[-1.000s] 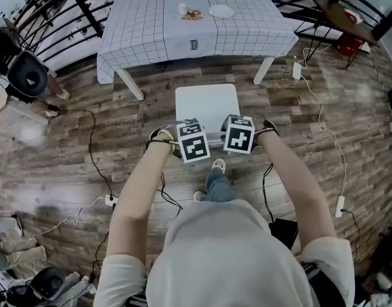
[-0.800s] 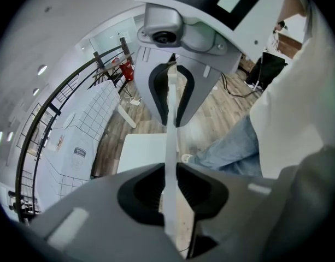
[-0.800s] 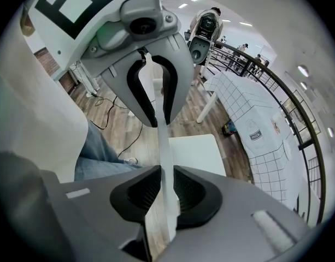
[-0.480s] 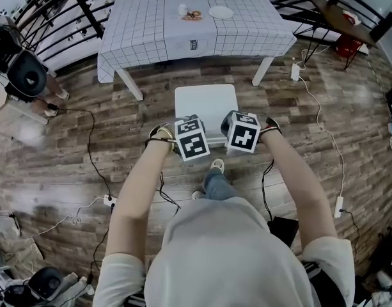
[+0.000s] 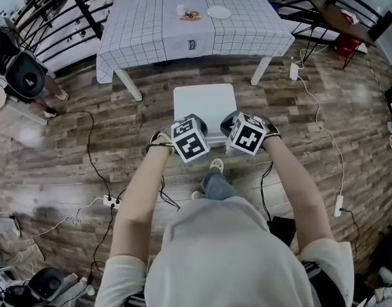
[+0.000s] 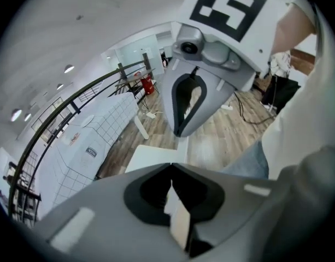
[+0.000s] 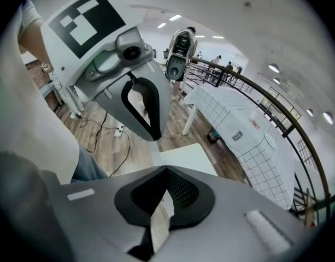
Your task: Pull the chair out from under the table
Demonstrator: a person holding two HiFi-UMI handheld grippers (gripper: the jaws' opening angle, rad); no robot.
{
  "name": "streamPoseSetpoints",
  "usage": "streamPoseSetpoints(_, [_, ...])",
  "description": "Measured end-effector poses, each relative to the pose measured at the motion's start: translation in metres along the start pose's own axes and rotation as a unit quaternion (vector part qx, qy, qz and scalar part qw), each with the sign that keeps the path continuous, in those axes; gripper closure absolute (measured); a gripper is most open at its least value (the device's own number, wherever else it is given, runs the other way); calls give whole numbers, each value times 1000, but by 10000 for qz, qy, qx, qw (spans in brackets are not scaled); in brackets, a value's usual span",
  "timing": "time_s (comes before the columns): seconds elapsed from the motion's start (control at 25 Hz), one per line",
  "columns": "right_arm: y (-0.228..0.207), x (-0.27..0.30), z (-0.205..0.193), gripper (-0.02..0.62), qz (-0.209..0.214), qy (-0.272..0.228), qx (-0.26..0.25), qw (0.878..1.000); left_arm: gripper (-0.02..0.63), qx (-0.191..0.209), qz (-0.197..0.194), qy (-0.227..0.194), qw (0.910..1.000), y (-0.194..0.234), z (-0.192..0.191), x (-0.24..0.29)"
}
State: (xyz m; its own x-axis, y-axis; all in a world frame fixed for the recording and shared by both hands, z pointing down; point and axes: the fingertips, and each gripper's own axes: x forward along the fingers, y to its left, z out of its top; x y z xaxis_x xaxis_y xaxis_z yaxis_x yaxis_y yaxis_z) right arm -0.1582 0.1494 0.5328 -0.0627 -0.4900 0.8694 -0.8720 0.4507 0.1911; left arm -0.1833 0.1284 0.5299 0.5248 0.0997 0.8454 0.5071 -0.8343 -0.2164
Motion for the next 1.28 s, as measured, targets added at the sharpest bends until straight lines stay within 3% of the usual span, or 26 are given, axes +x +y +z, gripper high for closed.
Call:
streamPoseSetpoints(0.2, [-11,-8,12,597,-510,-806,813,9921,595,-1172,444,-669,9899,17,5,-5])
streamPoseSetpoints(0.36, [-26,-20,20,597,-932,-1446,1605,9719,595,-1895,932,-1203,9700,34,8,-15])
streamPoseSetpoints(0.6, [-34,-29,30,597,-1115,-2166,2515,9367,595,-2587,1411,-2017,9340,47,18,-34])
streamPoseSetpoints(0.8, [-36,-41,38,597,-1295,-2639,3021,9068,595,-2943,1540,-2545,9082,44,20,-42])
streamPoseSetpoints(1.0, [-33,-57,44,597,-1555,-3076,3320,8780,595,-3150,1704,-2834,8896,39,23,-49])
streamPoseSetpoints(1.28, [-32,-68,45,596,-1774,-3321,3531,8565,595,-3412,1849,-3003,8713,39,22,-61])
